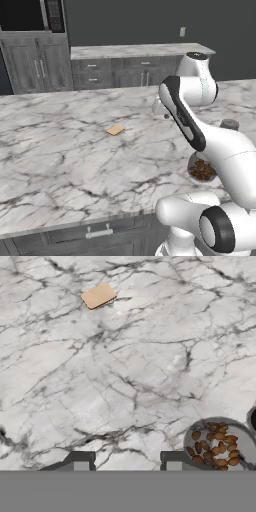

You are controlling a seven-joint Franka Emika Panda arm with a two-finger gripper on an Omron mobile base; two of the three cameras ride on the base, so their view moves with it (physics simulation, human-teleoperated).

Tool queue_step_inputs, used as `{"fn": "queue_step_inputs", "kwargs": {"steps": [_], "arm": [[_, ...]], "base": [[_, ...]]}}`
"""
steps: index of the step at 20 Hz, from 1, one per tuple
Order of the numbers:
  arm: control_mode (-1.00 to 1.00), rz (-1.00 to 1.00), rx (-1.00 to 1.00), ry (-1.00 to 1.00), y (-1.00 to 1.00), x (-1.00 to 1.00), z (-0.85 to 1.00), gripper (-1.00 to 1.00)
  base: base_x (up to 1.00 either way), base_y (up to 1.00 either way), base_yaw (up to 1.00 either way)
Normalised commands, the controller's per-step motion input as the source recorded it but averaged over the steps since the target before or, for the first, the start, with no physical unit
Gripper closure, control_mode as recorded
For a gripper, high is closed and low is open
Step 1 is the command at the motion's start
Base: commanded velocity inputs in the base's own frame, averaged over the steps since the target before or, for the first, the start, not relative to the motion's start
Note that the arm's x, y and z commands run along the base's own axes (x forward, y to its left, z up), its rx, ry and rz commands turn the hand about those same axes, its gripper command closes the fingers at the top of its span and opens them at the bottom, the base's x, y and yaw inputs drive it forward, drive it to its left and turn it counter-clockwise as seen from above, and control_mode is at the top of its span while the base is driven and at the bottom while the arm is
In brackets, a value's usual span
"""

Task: Pick the jar and jar from the dining table and place them in the open cabinet. Close the cabinet after placing the objects.

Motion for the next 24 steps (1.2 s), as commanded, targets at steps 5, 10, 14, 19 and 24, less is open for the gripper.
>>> {"fn": "queue_step_inputs", "kwargs": {"steps": [5,10,14,19,24], "arm": [[-1.00,0.00,0.04,0.00,-0.11,-0.02,-0.07,-1.00],[-1.00,-0.16,0.00,0.10,-0.31,-0.10,-0.36,-1.00],[-1.00,-0.20,0.00,0.19,-0.40,-0.17,-0.20,-1.00],[-1.00,-0.16,0.00,0.20,-0.42,-0.05,-0.12,-1.00],[-1.00,-0.12,0.00,0.13,-0.35,-0.14,-0.19,-1.00]], "base": [[0.00,0.00,0.00],[0.00,0.00,0.00],[0.00,0.00,0.00],[0.00,0.00,0.00],[0.00,0.00,0.00]]}}
